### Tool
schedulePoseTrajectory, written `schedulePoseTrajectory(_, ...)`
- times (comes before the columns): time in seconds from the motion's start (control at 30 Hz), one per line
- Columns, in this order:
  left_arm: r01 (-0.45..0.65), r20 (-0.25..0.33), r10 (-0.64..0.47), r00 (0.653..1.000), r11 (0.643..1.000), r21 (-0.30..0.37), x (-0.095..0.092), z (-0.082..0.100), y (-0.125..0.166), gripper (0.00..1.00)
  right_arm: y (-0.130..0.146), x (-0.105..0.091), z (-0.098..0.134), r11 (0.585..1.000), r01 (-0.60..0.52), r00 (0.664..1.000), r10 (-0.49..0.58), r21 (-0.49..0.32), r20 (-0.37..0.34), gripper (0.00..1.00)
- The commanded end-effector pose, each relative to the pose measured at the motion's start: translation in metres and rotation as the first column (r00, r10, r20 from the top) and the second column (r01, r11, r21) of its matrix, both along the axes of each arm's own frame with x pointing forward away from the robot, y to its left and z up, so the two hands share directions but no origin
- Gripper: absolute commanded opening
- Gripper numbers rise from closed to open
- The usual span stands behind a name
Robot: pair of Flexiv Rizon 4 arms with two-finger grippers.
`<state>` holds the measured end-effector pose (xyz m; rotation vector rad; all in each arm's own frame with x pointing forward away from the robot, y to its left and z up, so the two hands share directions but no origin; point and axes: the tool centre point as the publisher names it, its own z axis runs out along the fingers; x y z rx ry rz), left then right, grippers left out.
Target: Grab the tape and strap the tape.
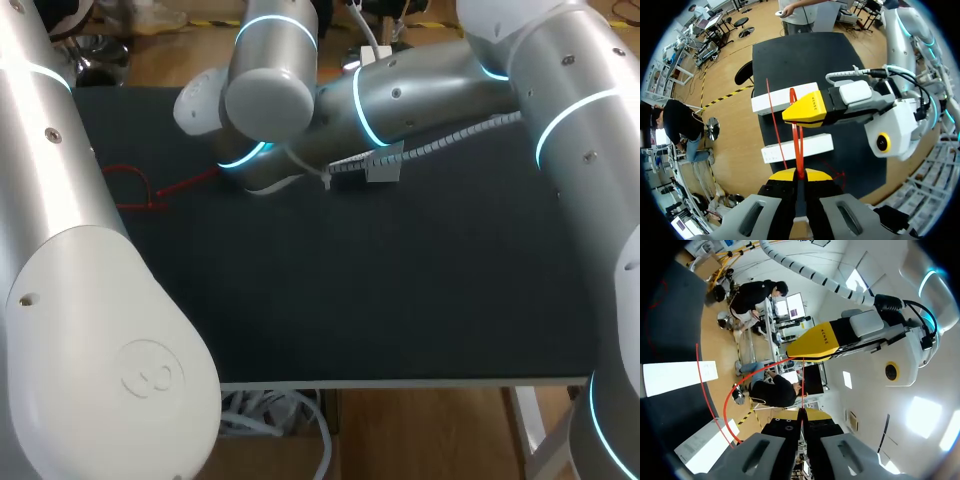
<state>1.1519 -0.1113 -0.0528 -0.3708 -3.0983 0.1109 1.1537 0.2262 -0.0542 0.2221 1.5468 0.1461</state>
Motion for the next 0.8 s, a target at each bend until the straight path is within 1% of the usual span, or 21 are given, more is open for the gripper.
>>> schedulePoseTrajectory(0.03,0.000,-0.004,0.000,1.000,1.000,0.005,0.001,0.001,-0.001,0.00,0.001,0.001,0.001,1.000,-0.001,1.000,0.001,-0.002,-0.003,0.00)
schedulePoseTrajectory(0.8,0.000,-0.004,0.000,1.000,1.000,0.005,0.001,0.001,-0.001,0.00,0.012,0.004,0.001,1.000,-0.029,1.000,0.029,-0.007,0.000,0.00)
